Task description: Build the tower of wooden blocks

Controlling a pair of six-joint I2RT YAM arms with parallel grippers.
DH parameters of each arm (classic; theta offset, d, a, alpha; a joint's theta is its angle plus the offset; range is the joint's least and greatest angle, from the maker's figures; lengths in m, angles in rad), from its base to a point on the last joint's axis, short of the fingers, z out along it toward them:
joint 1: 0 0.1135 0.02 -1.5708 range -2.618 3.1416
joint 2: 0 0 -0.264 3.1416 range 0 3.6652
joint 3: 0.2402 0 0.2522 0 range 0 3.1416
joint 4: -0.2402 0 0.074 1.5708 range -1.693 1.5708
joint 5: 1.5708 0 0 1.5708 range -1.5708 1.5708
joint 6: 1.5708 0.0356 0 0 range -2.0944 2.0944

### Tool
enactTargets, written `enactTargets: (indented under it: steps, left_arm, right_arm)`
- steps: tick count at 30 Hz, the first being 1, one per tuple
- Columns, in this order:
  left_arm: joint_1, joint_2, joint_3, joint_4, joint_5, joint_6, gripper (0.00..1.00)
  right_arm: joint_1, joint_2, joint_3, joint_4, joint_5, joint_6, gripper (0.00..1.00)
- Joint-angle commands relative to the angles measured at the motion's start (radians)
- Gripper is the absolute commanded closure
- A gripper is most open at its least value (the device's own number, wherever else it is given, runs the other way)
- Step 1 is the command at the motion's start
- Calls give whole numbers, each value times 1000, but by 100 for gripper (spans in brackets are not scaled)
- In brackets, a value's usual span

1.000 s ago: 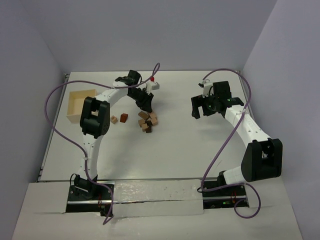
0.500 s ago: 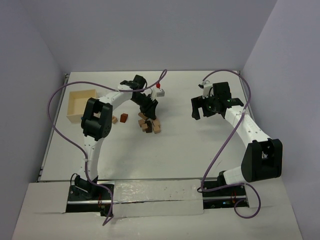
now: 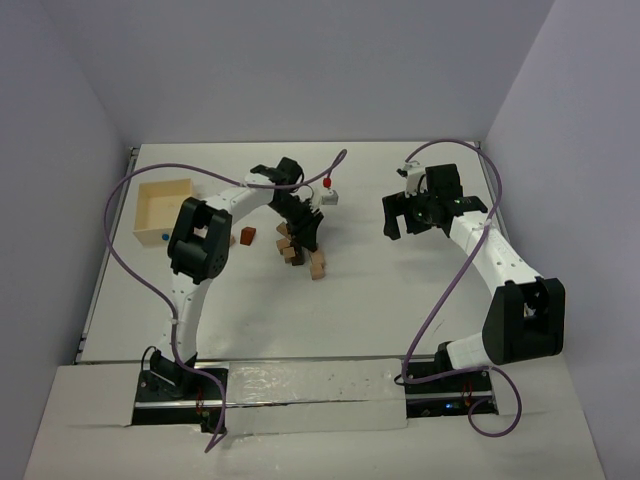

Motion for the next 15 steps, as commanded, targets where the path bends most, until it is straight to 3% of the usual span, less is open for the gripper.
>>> enactTargets:
  steps: [1, 15]
  left_arm:
    - [-14, -22, -8, -55, 16, 64, 54]
    - [-33, -19, -4, -92, 42, 88, 50]
  right_arm:
    - [4, -22, 6, -1, -9, -12, 0]
    - [4, -24, -1, -4, -9, -11, 0]
